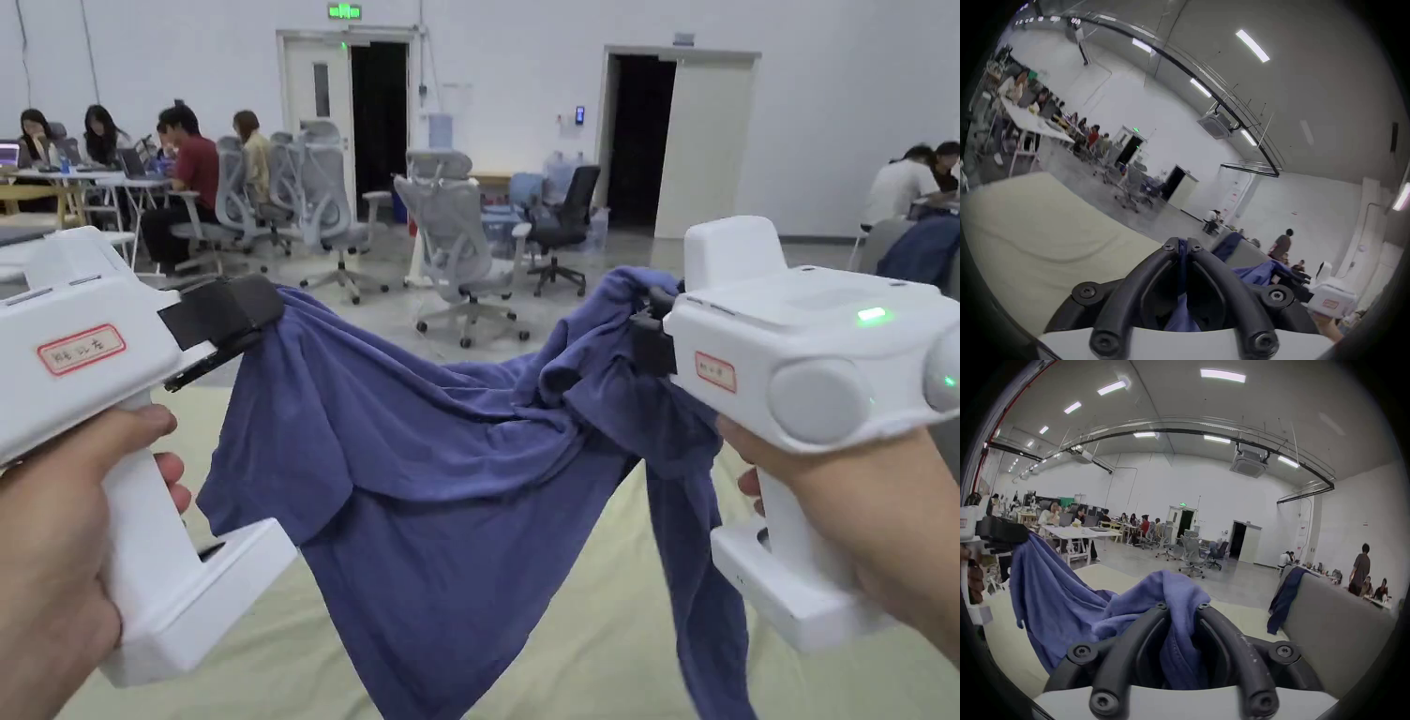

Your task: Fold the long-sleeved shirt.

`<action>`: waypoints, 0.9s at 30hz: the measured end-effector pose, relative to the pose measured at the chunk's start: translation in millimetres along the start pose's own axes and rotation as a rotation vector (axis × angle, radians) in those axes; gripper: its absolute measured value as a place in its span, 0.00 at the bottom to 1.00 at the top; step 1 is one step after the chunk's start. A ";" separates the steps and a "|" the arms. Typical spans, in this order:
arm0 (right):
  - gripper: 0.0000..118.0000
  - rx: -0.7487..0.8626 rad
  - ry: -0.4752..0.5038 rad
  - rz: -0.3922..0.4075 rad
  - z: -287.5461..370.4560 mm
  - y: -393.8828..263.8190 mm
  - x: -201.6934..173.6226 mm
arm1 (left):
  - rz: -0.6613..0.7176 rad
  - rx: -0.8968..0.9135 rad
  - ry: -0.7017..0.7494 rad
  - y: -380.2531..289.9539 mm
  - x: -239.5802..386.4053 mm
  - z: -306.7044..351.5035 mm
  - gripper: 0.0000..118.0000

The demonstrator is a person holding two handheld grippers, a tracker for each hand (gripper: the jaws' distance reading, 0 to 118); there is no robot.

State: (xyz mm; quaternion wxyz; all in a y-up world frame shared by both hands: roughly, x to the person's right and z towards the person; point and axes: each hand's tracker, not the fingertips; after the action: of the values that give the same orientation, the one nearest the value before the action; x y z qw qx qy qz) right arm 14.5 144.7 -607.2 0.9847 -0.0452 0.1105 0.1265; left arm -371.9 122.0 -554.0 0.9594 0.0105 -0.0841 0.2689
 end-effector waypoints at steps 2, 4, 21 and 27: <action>0.12 -0.029 -0.029 0.005 -28.2 18.4 6.9 | 0.010 -0.003 0.017 18.0 -11.6 -22.6 0.03; 0.12 -0.050 -0.041 -0.006 -53.8 34.8 14.4 | 0.042 0.005 0.044 32.9 -26.2 -42.7 0.03; 0.12 -0.473 -0.031 0.065 -247.8 -89.4 -7.1 | -0.064 -0.144 0.208 -69.8 -164.1 -155.4 0.03; 0.12 -0.682 0.061 0.057 -270.3 -239.4 -48.4 | 0.004 -0.354 0.330 -181.9 -239.5 -143.8 0.03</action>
State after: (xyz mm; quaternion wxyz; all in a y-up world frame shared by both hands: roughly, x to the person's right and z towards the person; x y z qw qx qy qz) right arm -24.8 -129.3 -844.0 0.9052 -0.3725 0.0927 0.1822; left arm -456.8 -147.2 -731.2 0.9466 -0.2019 0.0278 0.2497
